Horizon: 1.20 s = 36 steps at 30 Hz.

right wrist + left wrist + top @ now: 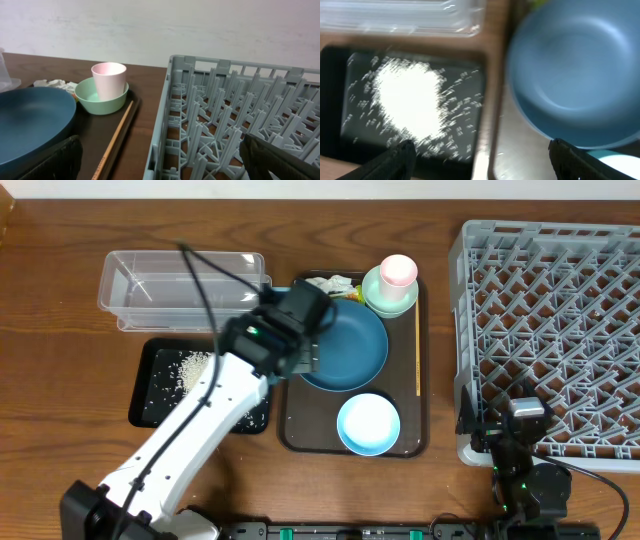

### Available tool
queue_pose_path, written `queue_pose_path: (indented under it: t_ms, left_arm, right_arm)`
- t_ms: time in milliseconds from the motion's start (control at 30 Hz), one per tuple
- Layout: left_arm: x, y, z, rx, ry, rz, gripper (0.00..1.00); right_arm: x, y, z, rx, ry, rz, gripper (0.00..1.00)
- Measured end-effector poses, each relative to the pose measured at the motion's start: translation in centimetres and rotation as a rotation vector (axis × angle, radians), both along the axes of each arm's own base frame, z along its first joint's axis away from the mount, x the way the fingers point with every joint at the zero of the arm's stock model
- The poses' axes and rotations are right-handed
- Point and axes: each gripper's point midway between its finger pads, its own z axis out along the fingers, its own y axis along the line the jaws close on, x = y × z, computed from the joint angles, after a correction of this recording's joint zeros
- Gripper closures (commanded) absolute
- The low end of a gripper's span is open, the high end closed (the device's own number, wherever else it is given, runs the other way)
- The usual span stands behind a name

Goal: Sort waste into correct bins and load items into the dishwasher rack

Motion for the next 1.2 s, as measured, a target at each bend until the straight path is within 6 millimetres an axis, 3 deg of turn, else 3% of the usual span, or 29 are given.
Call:
queue_pose_path:
  t_ms: [367, 533, 633, 767, 967, 1200]
  left_arm:
    - [0.2, 4.2, 1.8, -0.089, -0.033, 0.201, 0.13]
    - [-0.3, 10.5, 4.0, -0.167, -0.102, 0.486, 0.13]
    - [-1.6, 14.0, 4.8, -0.206, -0.118, 0.642, 0.13]
    - [-4.2, 17.0, 4.5, -0.209, -0.067, 0.787, 0.13]
    - [-5.2, 19.0, 4.3, -0.212, -0.051, 0.886, 0.13]
    - [-5.3, 19.3, 4.3, -0.216, -0.052, 0.898, 0.13]
  right_arm:
    - [0.0, 0.0, 0.0, 0.0, 0.0, 0.0, 0.01]
    - [0.0, 0.0, 0.0, 0.0, 0.0, 0.0, 0.01]
    - [0.0, 0.0, 0.0, 0.0, 0.0, 0.0, 0.01]
    - [0.0, 0.0, 0.0, 0.0, 0.0, 0.0, 0.01]
    - [0.0, 0.0, 0.0, 0.0, 0.0, 0.0, 0.01]
    - [0.0, 0.0, 0.0, 0.0, 0.0, 0.0, 0.01]
